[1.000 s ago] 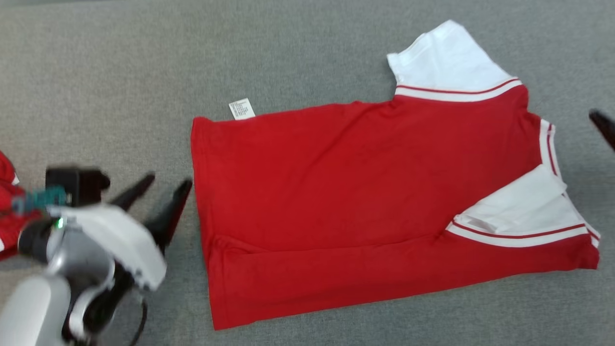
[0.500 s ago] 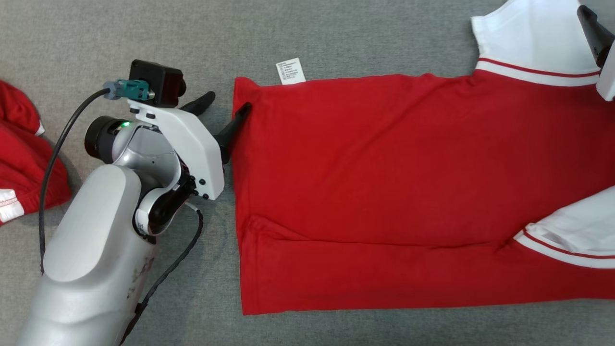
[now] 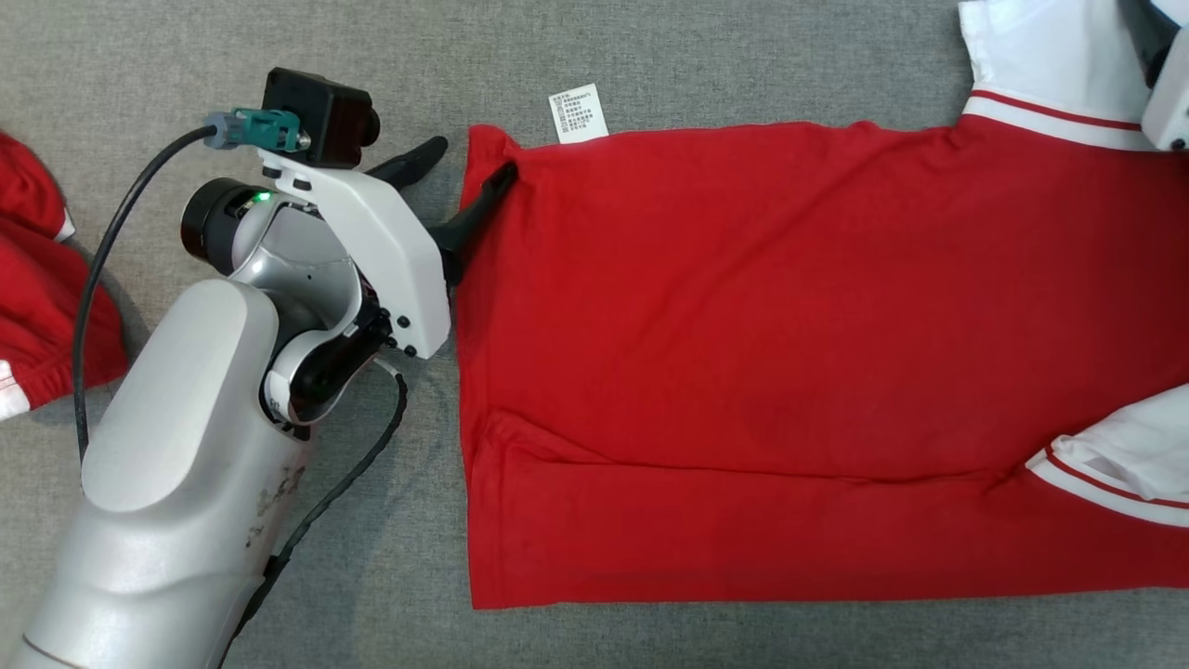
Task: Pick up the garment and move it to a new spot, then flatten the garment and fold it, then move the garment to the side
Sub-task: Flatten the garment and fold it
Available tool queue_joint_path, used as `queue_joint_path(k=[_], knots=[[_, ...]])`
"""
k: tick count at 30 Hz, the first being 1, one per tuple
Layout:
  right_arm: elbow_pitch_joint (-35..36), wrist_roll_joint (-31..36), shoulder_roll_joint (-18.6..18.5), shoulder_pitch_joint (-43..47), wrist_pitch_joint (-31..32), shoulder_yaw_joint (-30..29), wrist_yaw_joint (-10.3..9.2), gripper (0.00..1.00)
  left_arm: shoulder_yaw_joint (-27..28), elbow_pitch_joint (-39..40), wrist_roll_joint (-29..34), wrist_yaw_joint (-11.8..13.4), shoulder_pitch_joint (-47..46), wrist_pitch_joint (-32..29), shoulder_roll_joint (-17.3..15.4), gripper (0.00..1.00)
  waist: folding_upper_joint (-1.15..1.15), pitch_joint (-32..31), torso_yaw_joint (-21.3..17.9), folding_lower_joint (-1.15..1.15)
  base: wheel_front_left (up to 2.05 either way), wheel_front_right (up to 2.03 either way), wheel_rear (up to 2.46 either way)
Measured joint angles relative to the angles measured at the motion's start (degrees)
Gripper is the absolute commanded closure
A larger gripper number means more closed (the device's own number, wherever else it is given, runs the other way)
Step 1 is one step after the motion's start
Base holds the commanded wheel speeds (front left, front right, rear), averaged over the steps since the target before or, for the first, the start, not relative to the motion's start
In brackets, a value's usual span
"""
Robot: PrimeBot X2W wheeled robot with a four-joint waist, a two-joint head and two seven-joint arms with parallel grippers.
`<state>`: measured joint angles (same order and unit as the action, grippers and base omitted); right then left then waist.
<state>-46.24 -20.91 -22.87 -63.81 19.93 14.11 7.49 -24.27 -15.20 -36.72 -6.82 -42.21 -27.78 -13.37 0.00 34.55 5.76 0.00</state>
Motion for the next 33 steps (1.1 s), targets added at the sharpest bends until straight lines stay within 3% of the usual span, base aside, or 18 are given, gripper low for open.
queue_joint_path(k=[8, 9, 10, 11, 22, 26, 33], knots=[[-2.58, -3.68, 1.01, -2.15, -0.71, 4.22, -0.01, 0.0, -2.22, -0.23, -2.22, -0.11, -1.72, -0.55, 0.92, 0.0, 0.0, 0.29, -0.67, 0.0, 0.0, 0.0, 0.0], [-2.66, -4.24, 1.09, -2.31, -0.66, 4.94, -0.03, 0.0, -2.63, -0.18, -2.31, -0.18, -1.82, -0.92, 1.12, 0.14, 0.0, 0.28, -0.74, 0.0, 0.0, 0.0, 0.0], [-2.61, -4.79, 1.1, -2.42, -0.63, 5.63, -0.08, 0.0, -2.91, -0.16, -2.44, -0.19, -1.94, -0.96, 1.13, 0.62, 0.0, 0.28, -0.8, 0.0, 0.0, 0.0, 0.0], [-2.58, -5.41, 1.09, -2.53, -0.8, 6.3, -0.08, 1.0, -3.24, -0.2, -2.54, -0.19, -2.07, -0.96, 0.96, 1.0, 0.0, 0.28, -0.88, 0.0, 0.0, 0.0, 0.0], [-0.31, -14.6, -1.05, -2.51, -10.35, 9.29, 0.01, 1.0, -2.91, 0.12, -3.15, -0.54, -0.7, 3.2, -1.74, 1.0, 0.0, -1.56, -2.84, 0.0, 0.0, 0.0, 0.0], [4.63, -20.23, -3.43, -0.44, -12.76, 10.69, 0.01, 1.0, -1.08, 2.11, -3.61, 0.01, 0.81, 5.48, -2.8, 1.0, 0.0, -2.85, -4.25, 0.0, 0.0, 0.0, 0.0], [16.05, -28.25, -10.21, 10.74, -17.77, 12.79, 0.01, 1.0, 0.46, 7.11, -4.58, 0.58, 5.89, 8.02, -4.74, 1.0, 0.0, -6.3, -6.81, 0.0, 0.0, 0.0, 0.0]])
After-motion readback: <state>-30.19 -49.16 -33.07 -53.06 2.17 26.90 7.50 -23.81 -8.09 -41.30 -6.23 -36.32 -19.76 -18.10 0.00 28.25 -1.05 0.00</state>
